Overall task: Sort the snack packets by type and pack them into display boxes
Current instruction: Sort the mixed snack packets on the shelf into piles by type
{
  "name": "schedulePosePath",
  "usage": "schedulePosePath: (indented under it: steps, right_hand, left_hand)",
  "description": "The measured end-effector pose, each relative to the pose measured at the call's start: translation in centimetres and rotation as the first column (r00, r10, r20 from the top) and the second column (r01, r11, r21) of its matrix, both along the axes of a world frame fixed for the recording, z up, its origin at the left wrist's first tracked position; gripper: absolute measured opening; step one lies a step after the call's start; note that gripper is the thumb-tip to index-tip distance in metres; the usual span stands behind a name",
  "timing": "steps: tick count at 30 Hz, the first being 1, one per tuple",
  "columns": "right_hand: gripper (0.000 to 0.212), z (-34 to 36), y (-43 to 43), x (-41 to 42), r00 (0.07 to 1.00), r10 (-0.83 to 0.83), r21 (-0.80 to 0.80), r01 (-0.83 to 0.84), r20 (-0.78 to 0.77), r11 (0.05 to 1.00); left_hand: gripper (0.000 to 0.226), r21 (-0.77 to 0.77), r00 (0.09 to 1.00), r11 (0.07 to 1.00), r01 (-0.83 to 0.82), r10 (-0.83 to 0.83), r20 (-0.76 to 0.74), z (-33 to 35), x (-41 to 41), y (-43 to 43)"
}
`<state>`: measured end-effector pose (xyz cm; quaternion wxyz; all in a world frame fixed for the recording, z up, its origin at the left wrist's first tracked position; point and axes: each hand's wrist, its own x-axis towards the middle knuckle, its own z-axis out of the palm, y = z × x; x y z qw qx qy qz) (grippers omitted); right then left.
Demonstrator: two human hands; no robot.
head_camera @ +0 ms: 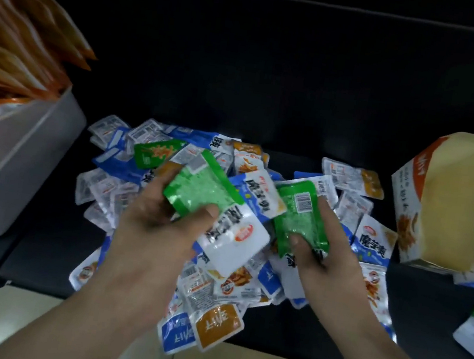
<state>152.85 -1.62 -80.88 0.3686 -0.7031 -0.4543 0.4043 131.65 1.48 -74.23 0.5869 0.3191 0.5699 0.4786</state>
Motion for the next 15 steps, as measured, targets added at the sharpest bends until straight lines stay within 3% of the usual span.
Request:
schedulePosePath:
  steps: [3,5,8,11,15]
  right_hand:
    - [0.056,1.6,-1.1,0.4,0.961,-0.082,0.017,0.090,-0.263,0.996]
    - [0.048,2.4,-1.8,1.0,0.909,-0.162,-0.035,0.161,-0.384,0.986]
    - [0.042,3.3,-3.2,3.0,0.897,-0.229,-0.026,0.237,-0.379,0.971]
    - [0.037,4.1,-5.1,4.8,0.897,-0.228,-0.040,0.230,-0.378,0.972]
    - [0.065,3.6,-8.1,6.8,0.922,-0.166,-0.062,0.154,-0.349,0.986]
  left_hand:
    - [0.039,-0.132,0.989,0.986,0.099,-0.083,0.121,-0.4,3.8,-1.2]
    - [0.031,-0.156,0.985,0.973,0.168,-0.161,0.056,-1.2,6.0,-2.1]
    - [0.032,-0.148,0.938,0.943,0.299,-0.319,-0.133,-2.1,7.8,-2.7]
    - [0.035,-0.116,0.864,0.893,0.435,-0.450,-0.224,-2.3,9.8,-3.4]
    - [0.041,-0.055,0.702,0.768,0.638,-0.610,-0.367,-2.8,14.1,-5.2]
